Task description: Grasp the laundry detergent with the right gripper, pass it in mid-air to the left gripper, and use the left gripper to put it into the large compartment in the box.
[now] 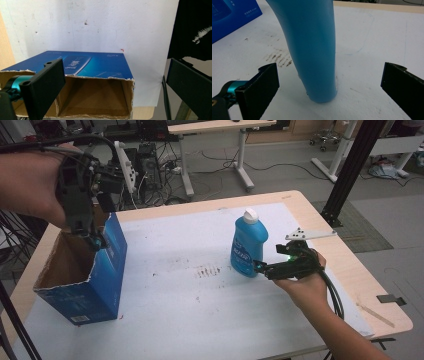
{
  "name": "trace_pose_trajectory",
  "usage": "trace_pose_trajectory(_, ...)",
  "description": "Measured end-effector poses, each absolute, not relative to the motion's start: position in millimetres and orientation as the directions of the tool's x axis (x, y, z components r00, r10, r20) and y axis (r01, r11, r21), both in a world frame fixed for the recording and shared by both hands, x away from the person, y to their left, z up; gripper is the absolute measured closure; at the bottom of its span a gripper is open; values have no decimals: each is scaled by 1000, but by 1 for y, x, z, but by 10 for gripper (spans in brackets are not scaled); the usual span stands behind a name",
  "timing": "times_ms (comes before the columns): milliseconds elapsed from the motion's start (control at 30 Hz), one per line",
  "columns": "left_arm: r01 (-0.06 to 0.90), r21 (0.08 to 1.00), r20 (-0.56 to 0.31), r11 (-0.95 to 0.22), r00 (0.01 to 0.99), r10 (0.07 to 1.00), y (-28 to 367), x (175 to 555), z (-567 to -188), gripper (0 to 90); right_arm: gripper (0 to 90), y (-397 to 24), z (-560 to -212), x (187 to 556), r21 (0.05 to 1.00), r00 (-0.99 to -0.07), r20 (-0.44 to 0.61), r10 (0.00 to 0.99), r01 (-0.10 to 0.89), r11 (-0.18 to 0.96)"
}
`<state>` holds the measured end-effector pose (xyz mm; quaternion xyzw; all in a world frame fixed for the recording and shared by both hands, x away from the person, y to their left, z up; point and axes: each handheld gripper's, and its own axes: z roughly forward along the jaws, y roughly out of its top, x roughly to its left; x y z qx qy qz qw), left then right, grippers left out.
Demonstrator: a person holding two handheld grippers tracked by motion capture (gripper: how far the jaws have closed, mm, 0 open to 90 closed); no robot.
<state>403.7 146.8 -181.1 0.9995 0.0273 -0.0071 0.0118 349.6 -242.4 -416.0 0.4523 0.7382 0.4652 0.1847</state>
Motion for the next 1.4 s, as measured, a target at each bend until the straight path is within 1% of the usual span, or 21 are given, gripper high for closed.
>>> trace_pose_trajectory(367,58,19,-18,-998,998,58,147,405,-182,20,10,-228,-424,363,854,-501,160,851,503,136)
trace_pose_trajectory(933,65,12,-27,-998,998,64,151,407,-185,20,9,-213,-433,382,850,-489,152,859,508,139)
trace_pose_trajectory(1400,70,19,-25,-997,997,70,157,407,-185,20,15,-206,-434,381,876,-495,130,859,463,134)
